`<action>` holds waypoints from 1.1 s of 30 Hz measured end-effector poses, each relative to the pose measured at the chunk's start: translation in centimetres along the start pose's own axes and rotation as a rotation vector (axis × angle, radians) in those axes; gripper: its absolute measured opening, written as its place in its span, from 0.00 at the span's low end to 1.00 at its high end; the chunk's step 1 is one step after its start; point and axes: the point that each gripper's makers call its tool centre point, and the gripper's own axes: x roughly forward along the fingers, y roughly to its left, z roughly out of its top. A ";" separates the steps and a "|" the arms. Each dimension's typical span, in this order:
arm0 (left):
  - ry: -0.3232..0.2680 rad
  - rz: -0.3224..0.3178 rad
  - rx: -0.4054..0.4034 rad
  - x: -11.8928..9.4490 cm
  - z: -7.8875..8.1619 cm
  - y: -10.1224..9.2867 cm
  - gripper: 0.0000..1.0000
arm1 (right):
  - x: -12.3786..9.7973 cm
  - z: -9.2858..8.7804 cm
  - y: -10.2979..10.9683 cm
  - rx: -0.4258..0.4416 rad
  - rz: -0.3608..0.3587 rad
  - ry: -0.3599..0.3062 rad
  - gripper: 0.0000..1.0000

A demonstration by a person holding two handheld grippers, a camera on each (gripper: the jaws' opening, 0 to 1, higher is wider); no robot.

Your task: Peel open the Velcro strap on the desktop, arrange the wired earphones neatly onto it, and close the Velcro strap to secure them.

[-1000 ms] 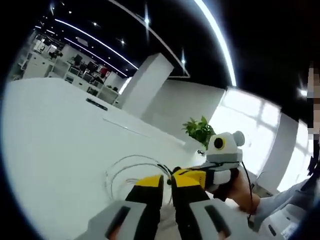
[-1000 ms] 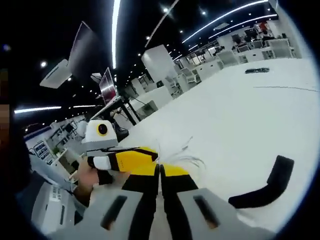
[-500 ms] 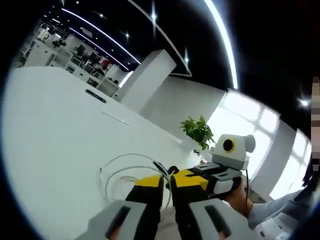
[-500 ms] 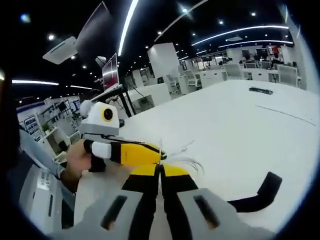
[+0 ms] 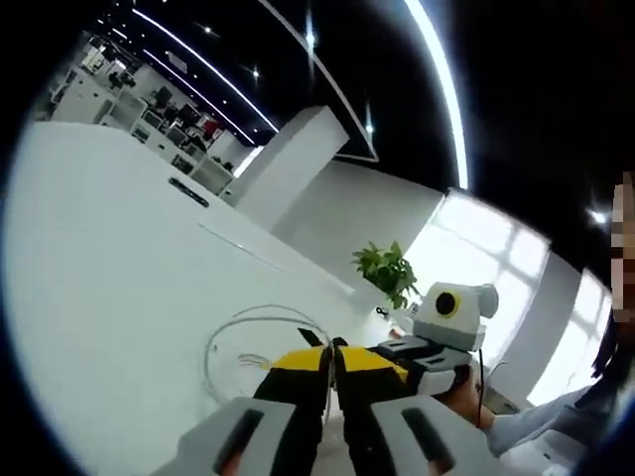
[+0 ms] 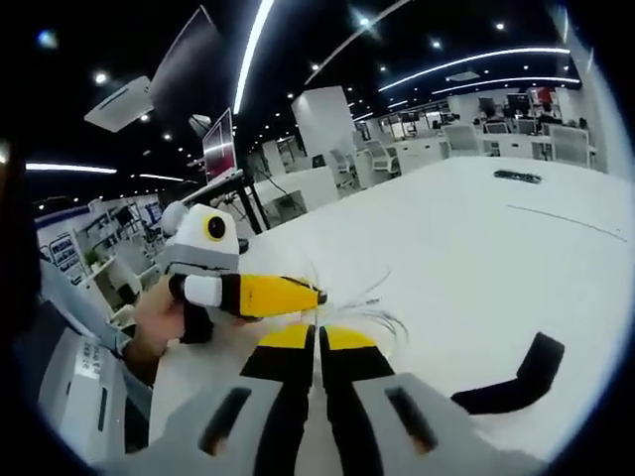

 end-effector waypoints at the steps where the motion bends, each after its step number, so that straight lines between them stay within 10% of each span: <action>1: -0.021 0.003 -0.008 -0.3 0.3 0.1 0.07 | 0.0 -0.2 -0.1 0.005 0.000 0.004 0.05; 16: -0.144 -0.035 -0.056 -2.1 2.5 0.1 0.07 | -1.0 -0.8 -4.8 0.061 -0.150 0.018 0.08; 33: -0.197 -0.112 0.027 -2.1 3.8 -2.2 0.07 | -1.1 -2.1 -5.9 0.214 -0.154 0.080 0.12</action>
